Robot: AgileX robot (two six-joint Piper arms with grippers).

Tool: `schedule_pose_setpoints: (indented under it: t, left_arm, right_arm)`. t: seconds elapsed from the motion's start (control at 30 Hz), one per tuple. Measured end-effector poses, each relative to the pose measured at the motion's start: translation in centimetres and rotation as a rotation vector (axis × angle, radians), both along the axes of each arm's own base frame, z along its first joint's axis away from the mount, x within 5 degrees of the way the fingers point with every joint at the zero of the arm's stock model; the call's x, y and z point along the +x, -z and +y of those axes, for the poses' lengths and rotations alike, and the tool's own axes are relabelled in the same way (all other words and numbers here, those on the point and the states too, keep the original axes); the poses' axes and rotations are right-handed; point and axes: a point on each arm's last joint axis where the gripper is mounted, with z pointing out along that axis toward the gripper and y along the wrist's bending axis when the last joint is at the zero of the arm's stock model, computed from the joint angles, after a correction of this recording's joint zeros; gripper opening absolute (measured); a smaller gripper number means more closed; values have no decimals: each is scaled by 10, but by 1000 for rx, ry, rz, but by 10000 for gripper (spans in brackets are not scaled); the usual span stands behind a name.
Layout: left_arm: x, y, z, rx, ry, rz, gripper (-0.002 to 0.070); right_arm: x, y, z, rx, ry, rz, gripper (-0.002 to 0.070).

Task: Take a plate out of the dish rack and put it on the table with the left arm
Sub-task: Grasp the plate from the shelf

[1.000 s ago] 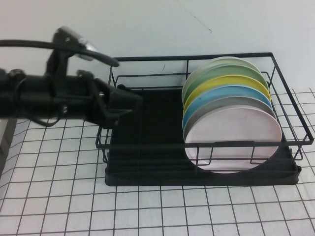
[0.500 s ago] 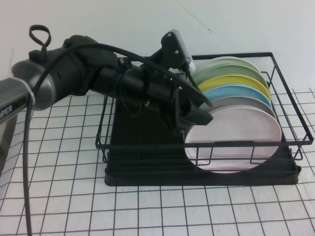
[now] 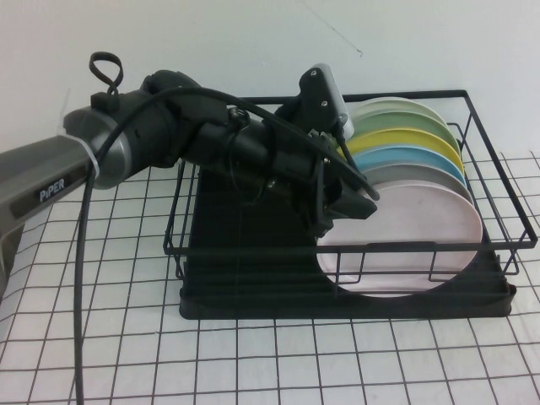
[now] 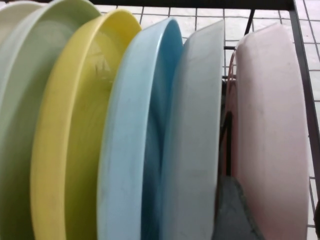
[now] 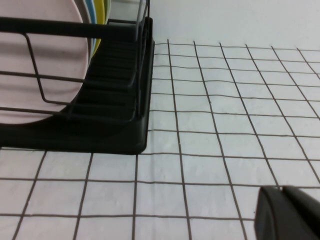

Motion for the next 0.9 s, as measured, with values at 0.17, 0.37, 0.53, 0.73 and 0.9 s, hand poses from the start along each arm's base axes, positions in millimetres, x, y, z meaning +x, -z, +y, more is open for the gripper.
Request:
schedule_pose_setpoints:
  t: [0.17,0.37,0.53,0.73,0.9]
  left_arm:
    - [3,7,-1,-3,-12,15,332]
    - [7,14,-5,-2,-25,14,325]
    - [8,15,-6,-8,-37,-1,168]
    - [10,14,-6,-14,-56,1,127]
    - [4,-6,-10,-8,-76,-36,125]
  right_arm:
    - [0,0,0,0,0,0,-1]
    - [0,0,0,0,0,0,-1]
    - [0,0,0,0,0,0,-1]
    - [0,0,0,0,0,0,-1]
    - [0,0,0,0,0,0,-1]
